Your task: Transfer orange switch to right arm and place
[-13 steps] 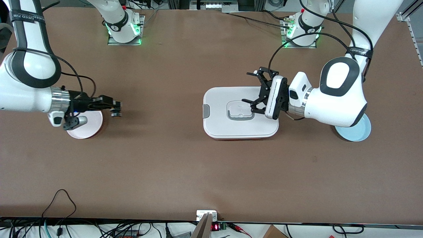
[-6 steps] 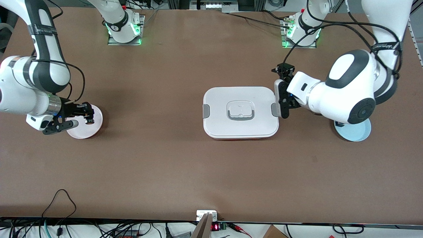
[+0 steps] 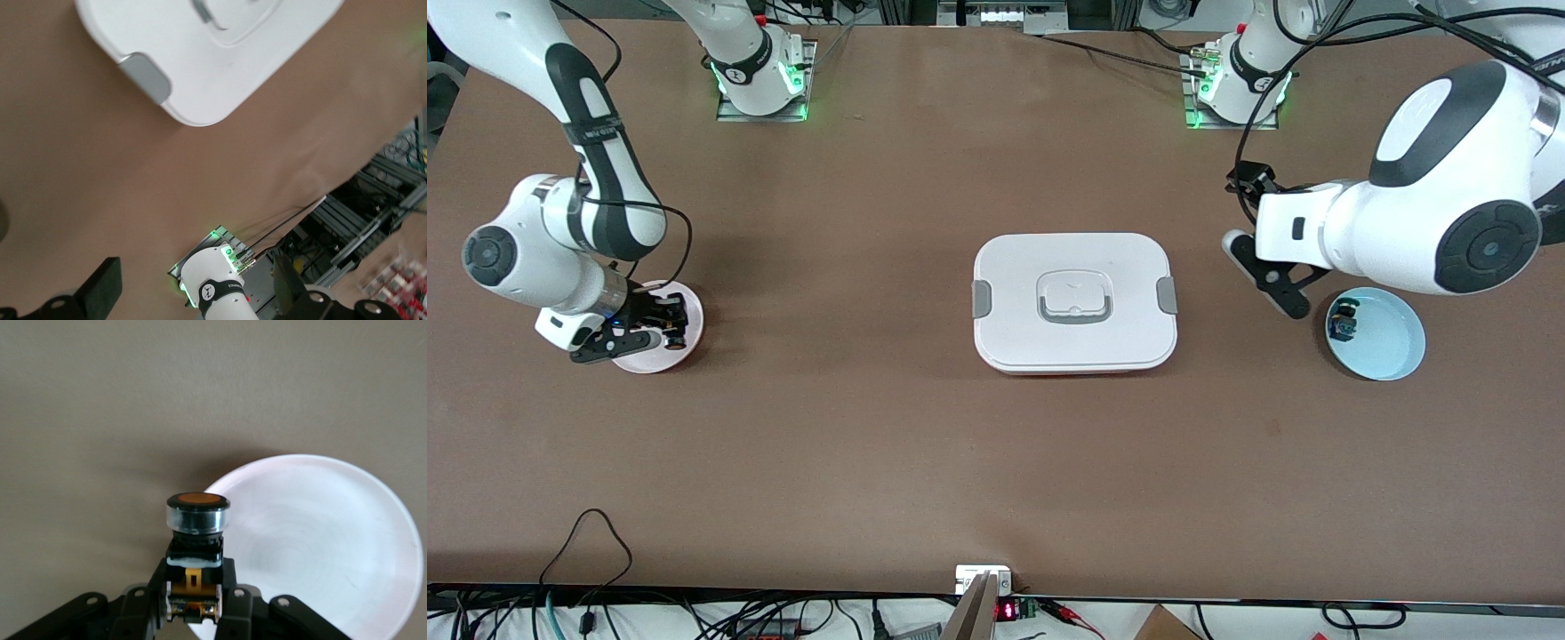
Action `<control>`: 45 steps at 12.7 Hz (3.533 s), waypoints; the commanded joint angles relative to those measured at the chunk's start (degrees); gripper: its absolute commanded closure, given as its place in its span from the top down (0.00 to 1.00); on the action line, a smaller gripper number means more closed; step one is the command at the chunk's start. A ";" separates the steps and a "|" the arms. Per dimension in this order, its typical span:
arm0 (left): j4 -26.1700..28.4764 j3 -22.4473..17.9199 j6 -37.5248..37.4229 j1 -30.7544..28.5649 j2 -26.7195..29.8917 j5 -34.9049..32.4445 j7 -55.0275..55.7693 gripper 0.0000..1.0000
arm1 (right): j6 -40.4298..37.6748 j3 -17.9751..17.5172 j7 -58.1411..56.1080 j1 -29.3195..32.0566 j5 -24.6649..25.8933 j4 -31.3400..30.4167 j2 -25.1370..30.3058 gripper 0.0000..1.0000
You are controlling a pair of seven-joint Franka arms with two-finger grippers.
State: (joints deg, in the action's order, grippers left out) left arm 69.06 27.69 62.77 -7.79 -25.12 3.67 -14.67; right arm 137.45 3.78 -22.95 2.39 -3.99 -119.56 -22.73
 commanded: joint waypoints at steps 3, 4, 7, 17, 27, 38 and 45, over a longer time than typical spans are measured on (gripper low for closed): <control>11.04 -17.20 12.14 7.33 15.23 -1.38 4.73 1.00 | 3.36 -0.44 -0.87 2.01 1.00 -0.94 -1.97 0.00; 18.06 -20.63 21.16 9.17 20.50 -1.47 7.79 1.00 | 3.09 -0.44 -1.04 2.01 1.00 -0.94 -1.71 0.00; 24.19 -26.98 28.46 12.00 25.03 -1.56 20.37 1.00 | 3.09 -0.35 -1.75 2.36 1.00 -0.94 -1.71 0.00; 25.95 -24.53 28.47 9.19 24.86 -8.32 20.83 1.00 | -12.69 -0.70 1.48 2.27 0.03 9.15 1.45 1.00; 23.49 -24.62 30.74 9.19 23.28 -6.22 19.95 1.00 | -39.59 -1.23 13.63 -5.46 0.65 19.52 22.02 1.00; 22.96 -24.62 30.66 9.46 22.84 -6.22 19.95 1.00 | -45.78 -1.23 14.76 -7.74 0.30 27.89 20.44 1.00; 22.96 -24.62 30.57 9.46 22.84 -6.22 20.03 1.00 | -47.45 -1.40 21.02 -9.07 -0.14 28.06 20.44 1.00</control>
State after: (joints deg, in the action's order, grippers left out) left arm 93.79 2.90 93.79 1.75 -1.38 -2.72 5.31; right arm 91.34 2.26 -2.47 -6.79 -4.02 -92.95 -1.95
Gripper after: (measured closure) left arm 0.000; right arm 0.000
